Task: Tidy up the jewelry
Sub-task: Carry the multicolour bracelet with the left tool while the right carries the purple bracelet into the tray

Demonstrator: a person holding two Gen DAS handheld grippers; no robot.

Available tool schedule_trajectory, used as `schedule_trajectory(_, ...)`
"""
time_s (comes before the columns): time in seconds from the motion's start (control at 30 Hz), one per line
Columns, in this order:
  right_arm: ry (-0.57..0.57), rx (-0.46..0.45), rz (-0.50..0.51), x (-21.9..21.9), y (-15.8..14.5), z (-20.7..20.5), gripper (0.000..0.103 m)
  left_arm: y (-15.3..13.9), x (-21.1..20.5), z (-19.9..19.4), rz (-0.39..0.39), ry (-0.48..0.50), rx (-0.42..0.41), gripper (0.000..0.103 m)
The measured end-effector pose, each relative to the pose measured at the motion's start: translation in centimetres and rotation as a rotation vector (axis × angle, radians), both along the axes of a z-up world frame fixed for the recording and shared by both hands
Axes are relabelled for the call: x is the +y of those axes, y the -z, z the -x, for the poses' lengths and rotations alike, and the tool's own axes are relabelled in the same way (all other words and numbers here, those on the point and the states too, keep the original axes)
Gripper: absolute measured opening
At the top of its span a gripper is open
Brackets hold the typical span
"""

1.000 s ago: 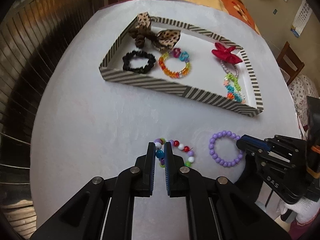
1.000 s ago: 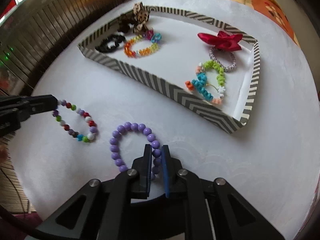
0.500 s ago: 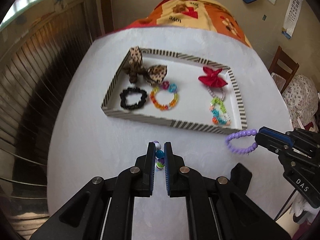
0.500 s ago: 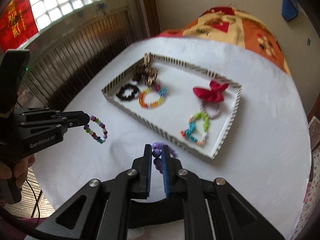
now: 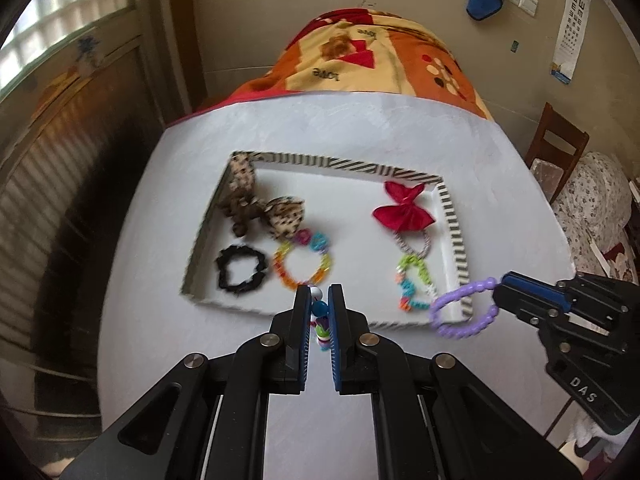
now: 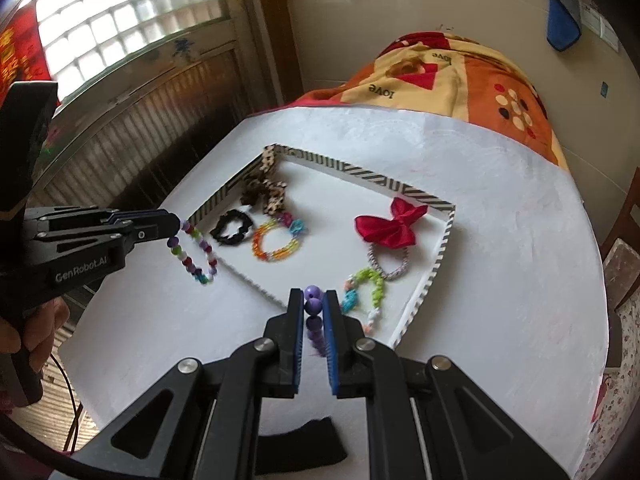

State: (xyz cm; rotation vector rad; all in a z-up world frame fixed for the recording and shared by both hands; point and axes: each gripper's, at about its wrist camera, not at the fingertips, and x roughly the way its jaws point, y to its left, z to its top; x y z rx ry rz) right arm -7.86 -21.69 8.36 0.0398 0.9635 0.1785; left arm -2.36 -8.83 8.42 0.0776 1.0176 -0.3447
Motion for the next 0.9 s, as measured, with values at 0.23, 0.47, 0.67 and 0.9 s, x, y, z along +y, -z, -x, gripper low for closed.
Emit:
schedule_trajectory(0.23, 0.041, 0.019, -0.019, -1.5, 0.7, -3.0, 0.010, 3.0, -3.0, -2.4, 0.032, 0.027, 0.065, 0.000)
schedule_trajectory(0.47, 0.037, 0.053, -0.042, -1.3, 2.3, -7.2, 0.010, 8.2, -1.8, -4.8, -0.018, -0.023, 0.163, 0.000)
schedule_trajectory(0.67, 0.005, 0.079, -0.072, 0.2, 3.9, -11.5, 0.010, 10.5, 0.5, -5.7, -0.026, -0.062, 0.217, 0.000)
schedule_trajectory(0.9, 0.043, 0.152, -0.088, -0.7, 8.0, -16.7, 0.010, 11.2, 0.8, -6.3, -0.007, -0.065, 0.231, 0.000)
